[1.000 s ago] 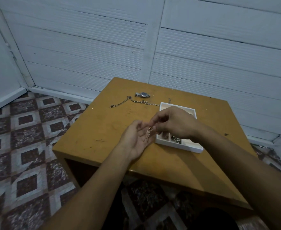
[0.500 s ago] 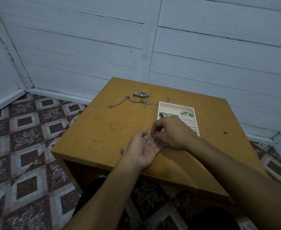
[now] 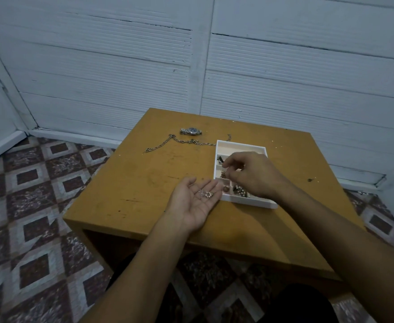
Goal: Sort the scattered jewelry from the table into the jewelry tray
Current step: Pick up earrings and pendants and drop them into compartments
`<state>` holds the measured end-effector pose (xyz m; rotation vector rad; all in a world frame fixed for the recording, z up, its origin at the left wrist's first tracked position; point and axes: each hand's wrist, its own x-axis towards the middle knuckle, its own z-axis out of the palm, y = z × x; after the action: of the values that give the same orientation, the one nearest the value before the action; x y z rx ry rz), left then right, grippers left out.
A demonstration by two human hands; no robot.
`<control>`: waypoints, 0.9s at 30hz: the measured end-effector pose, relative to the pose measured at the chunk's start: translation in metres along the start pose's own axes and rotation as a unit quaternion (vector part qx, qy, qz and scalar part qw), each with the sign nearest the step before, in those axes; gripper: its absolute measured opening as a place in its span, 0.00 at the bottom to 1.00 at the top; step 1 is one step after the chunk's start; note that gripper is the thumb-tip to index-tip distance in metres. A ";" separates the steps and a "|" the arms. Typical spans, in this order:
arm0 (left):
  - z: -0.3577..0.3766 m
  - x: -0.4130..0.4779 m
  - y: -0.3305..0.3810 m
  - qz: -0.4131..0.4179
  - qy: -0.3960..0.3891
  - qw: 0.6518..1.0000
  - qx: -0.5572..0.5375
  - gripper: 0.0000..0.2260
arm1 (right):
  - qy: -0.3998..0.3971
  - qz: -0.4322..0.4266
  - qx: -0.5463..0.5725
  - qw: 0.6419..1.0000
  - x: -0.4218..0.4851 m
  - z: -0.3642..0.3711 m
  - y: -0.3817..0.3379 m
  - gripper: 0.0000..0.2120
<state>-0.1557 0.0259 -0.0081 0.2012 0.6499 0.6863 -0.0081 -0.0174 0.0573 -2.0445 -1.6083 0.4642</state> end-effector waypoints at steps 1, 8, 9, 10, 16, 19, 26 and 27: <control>0.000 0.002 0.003 0.005 0.002 1.000 0.004 0.17 | 0.015 0.014 0.014 1.000 0.001 -0.004 0.005 0.09; 0.002 0.011 0.017 0.042 0.013 0.996 0.081 0.14 | 0.032 0.063 0.056 0.996 0.000 -0.016 0.030 0.09; 0.005 0.013 0.017 0.047 0.013 0.994 0.096 0.14 | 0.031 0.067 0.056 0.996 0.000 -0.015 0.032 0.09; 0.008 0.015 0.017 0.051 0.013 0.992 0.113 0.13 | 0.030 0.070 0.055 0.996 0.001 -0.014 0.035 0.09; 0.027 0.032 0.008 0.068 0.008 0.978 0.199 0.11 | 0.028 0.071 0.070 0.995 0.002 -0.005 0.049 0.08; 0.033 0.037 0.004 0.076 0.013 0.970 0.230 0.11 | 0.027 0.070 0.081 0.994 0.002 -0.003 0.055 0.08; 0.040 0.042 -0.001 0.103 0.025 0.952 0.288 0.12 | 0.031 0.073 0.101 0.992 0.004 -0.004 0.061 0.09; 0.041 0.042 -0.001 0.104 0.027 0.950 0.292 0.12 | 0.031 0.073 0.100 0.992 0.004 -0.004 0.061 0.08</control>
<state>-0.1051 0.0536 0.0032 0.8112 0.8824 0.6872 0.0437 -0.0257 0.0255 -2.0110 -1.3249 0.5825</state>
